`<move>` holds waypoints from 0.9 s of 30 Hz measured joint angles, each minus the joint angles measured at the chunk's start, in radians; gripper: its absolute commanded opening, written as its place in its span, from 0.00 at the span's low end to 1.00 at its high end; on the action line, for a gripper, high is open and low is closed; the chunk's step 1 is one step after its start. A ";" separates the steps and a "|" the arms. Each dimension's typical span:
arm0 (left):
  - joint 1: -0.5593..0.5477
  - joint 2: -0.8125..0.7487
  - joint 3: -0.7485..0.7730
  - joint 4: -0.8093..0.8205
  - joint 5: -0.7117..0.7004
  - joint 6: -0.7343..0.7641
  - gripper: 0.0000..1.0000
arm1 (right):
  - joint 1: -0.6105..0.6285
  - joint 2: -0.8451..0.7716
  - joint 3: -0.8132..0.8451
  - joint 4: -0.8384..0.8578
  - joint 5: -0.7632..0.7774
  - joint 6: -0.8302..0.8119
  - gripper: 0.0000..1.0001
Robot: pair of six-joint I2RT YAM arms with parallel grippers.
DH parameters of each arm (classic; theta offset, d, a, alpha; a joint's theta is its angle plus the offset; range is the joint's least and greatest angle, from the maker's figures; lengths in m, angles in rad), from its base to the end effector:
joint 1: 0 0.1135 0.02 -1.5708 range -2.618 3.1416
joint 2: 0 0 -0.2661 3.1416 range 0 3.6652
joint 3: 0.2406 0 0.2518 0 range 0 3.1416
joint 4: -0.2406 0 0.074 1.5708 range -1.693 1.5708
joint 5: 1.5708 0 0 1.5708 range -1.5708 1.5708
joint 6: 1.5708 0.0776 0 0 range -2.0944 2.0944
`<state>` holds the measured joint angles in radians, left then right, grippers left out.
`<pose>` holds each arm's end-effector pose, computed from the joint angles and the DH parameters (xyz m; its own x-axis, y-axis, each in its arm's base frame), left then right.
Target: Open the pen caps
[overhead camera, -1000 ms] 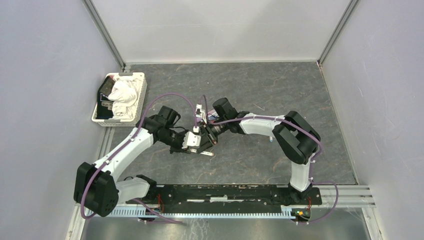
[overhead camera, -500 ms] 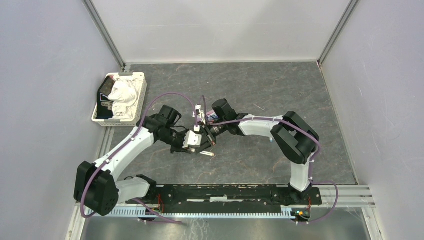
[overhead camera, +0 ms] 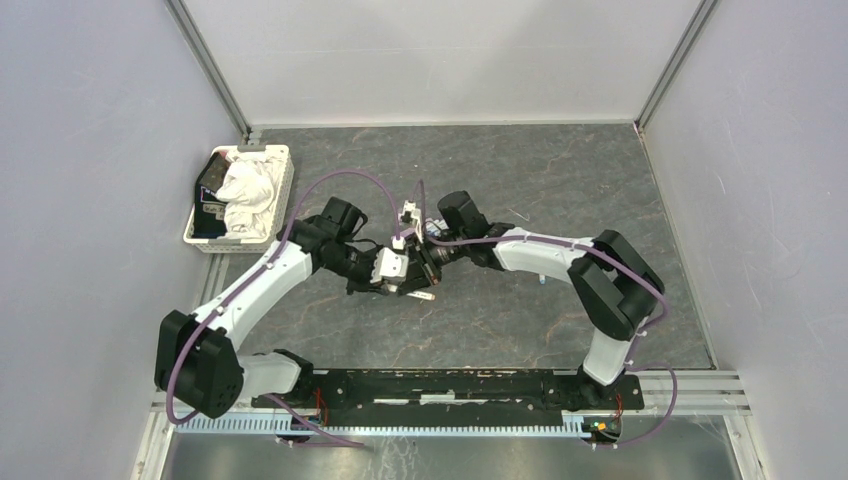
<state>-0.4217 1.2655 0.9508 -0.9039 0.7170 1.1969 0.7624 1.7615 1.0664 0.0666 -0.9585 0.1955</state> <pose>0.1952 -0.1435 0.2243 0.1670 0.6942 -0.7002 0.9855 -0.1403 0.0959 0.2401 0.3171 0.1945 -0.5872 -0.4064 -0.7000 -0.7764 0.0381 0.6291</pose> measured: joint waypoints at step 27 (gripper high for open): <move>0.317 0.309 -0.032 0.362 -0.192 -0.132 0.19 | -0.319 -0.208 -0.246 -0.292 1.014 0.053 0.00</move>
<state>-0.1043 1.5749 0.9188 -0.5415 0.5251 1.0645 0.4435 1.5532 0.8207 -0.2253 0.0555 0.2485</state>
